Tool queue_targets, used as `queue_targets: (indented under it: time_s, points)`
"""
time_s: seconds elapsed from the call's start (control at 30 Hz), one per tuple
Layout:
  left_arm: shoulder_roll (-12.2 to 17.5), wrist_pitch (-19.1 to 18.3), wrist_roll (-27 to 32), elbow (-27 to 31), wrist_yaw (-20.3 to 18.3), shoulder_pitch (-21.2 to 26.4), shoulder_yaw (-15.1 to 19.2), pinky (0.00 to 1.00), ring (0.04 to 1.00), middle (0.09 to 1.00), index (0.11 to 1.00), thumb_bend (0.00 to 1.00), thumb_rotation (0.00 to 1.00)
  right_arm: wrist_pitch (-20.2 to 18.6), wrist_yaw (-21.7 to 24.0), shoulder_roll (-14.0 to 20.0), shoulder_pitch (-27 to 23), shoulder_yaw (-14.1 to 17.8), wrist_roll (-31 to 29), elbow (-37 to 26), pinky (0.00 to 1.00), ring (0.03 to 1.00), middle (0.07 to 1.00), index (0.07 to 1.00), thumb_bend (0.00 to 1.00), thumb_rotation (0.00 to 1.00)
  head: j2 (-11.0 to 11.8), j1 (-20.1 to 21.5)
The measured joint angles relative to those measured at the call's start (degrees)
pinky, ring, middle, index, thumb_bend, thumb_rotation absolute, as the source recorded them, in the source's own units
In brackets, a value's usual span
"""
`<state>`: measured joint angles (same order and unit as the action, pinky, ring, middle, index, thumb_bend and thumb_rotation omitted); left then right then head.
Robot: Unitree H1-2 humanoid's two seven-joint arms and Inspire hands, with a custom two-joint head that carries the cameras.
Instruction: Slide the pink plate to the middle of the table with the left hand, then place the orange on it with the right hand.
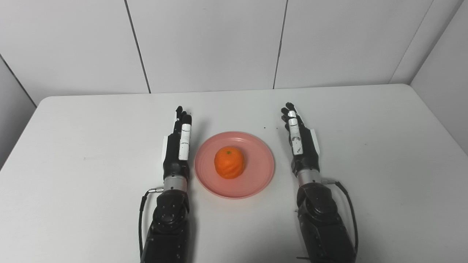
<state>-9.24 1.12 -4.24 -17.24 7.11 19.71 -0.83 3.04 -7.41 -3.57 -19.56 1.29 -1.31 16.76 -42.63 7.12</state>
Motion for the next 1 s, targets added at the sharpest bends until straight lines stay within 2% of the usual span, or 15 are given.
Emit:
queue_targets:
  time_s: [1.0]
  points:
    - [0.1,0.0,-0.2,0.0,0.0,0.0,-0.2,1.00,1.000,1.000,1.000,0.82,1.00,-0.3,0.1,0.0,0.0,0.1,-0.7,-0.3,0.99,0.932,0.906,0.926,0.85,1.00,-0.4,0.0]
